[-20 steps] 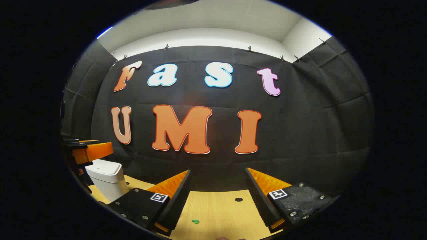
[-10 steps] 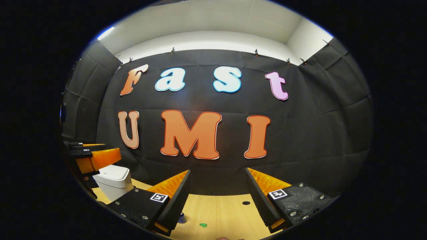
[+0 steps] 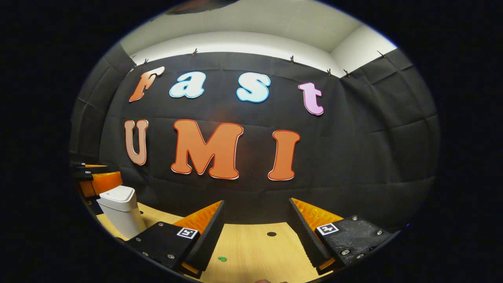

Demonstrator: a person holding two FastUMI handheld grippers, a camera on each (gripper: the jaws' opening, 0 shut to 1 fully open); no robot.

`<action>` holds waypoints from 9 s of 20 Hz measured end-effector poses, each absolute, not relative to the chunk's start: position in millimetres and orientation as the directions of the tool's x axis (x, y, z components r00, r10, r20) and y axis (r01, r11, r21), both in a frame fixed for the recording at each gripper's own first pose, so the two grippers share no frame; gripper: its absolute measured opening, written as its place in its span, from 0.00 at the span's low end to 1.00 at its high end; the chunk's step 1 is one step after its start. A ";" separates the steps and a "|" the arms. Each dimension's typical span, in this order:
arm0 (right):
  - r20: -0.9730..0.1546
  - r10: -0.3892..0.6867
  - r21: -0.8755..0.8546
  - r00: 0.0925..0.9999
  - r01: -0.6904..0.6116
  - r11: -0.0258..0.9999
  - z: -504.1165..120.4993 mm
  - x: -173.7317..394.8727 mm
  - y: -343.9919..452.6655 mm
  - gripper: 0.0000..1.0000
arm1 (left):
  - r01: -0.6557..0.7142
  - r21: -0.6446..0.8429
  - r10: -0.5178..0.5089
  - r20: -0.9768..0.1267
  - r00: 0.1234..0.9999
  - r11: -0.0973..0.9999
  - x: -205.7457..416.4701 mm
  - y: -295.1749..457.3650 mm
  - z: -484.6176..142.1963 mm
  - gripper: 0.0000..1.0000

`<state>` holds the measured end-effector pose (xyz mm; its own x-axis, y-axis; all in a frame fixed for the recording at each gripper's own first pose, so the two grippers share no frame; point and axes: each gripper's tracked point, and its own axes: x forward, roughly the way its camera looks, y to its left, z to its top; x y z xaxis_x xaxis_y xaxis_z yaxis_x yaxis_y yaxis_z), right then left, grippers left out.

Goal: Press the lid of the desktop garbage bin to open it, pick up the crumpled paper on the desktop and throw it into the bin, then pick up the pop can on the desktop and drop it into the bin, and finally close the garbage bin lid.

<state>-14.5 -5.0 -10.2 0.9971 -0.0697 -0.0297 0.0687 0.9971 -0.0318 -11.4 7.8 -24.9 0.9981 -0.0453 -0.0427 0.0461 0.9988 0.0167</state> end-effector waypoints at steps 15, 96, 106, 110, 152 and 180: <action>-0.012 0.073 0.002 0.997 -0.073 0.997 -3.5 -23.0 40.8 0.93 | -0.070 0.052 0.071 -0.011 0.997 0.996 -39.6 28.3 -12.8 0.91; -0.176 0.141 0.020 0.974 -0.140 0.990 -94.3 11.2 61.0 0.93 | -0.333 0.160 0.344 -0.045 0.938 0.929 6.9 210.7 -16.1 0.73; -0.271 0.194 -0.006 0.943 -0.203 0.979 -172.2 37.3 82.9 0.94 | -0.238 0.078 0.238 0.010 0.971 0.968 -8.2 129.6 9.2 0.90; -0.352 0.195 -0.003 0.915 -0.210 0.978 -219.9 47.8 82.1 0.94 | -0.207 0.078 0.207 0.008 0.978 0.975 -13.4 101.6 9.2 0.92; -0.777 0.185 0.039 0.602 -0.247 0.968 -469.8 84.2 103.4 0.24 | -0.268 0.215 0.303 -0.155 0.940 0.939 -82.3 68.0 -20.2 0.93; -0.361 0.343 0.139 0.867 -0.313 0.939 -198.0 85.4 155.9 0.07 | -0.218 0.108 0.226 -0.064 0.972 0.970 -86.8 105.7 -3.4 0.93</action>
<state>85.4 155.9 -198.0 0.8674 0.3427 -0.3608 -0.3131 0.9394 0.1395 -86.8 105.7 -3.4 0.9721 0.2257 -0.0644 -0.2180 0.9700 0.1080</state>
